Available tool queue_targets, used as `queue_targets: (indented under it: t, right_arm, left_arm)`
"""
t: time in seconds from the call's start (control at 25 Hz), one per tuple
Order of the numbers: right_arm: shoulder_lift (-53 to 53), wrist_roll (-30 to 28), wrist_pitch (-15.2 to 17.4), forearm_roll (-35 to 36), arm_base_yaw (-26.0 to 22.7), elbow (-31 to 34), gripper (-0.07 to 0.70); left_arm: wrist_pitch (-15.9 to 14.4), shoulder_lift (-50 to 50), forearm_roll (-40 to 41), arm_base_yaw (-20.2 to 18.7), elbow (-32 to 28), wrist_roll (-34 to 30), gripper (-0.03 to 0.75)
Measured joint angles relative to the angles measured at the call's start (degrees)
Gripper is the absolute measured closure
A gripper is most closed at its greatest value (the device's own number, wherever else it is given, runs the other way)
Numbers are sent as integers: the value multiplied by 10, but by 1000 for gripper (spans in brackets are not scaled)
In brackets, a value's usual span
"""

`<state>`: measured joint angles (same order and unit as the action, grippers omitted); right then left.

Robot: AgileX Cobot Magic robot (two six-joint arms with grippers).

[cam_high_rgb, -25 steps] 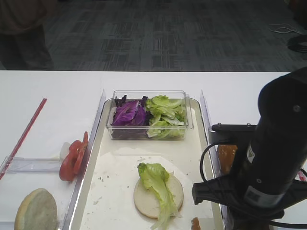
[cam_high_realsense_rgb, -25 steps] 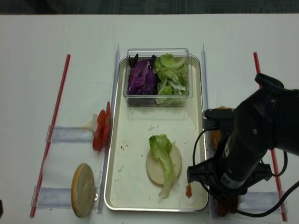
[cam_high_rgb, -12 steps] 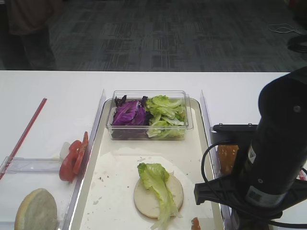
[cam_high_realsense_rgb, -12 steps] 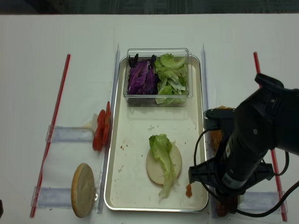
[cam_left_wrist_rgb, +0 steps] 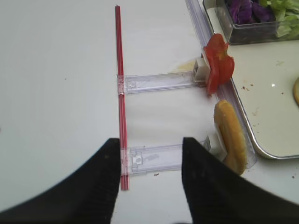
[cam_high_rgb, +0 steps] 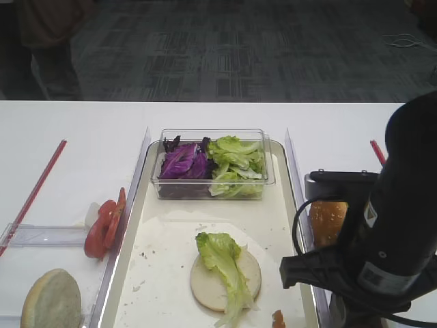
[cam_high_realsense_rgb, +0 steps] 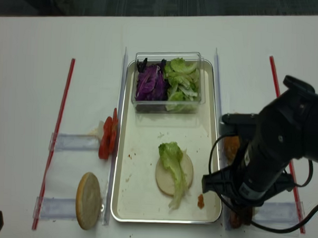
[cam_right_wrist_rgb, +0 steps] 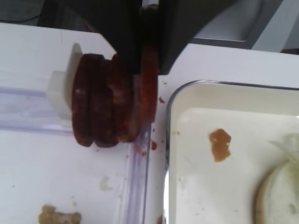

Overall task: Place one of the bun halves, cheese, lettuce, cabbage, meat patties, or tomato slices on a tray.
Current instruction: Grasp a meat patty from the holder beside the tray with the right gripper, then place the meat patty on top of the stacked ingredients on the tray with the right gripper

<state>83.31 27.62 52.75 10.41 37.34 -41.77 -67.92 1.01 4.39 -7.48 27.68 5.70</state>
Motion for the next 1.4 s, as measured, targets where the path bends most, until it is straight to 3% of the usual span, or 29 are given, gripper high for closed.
queue_targets:
  t: [0.2, 0.56, 1.08, 1.4]
  right_arm:
    - [-20, 0, 31, 0, 0, -21, 531]
    - [-34, -13, 46, 12, 0, -66, 531]
    - [-34, -102, -47, 100, 0, -68, 531]
    - [21, -238, -85, 237, 0, -68, 532]
  left_arm:
    - [0, 0, 0, 0, 0, 0, 420]
    - [0, 0, 0, 0, 0, 0, 419]
    - [0, 0, 0, 0, 0, 0, 419]
    - [0, 0, 0, 0, 0, 0, 419]
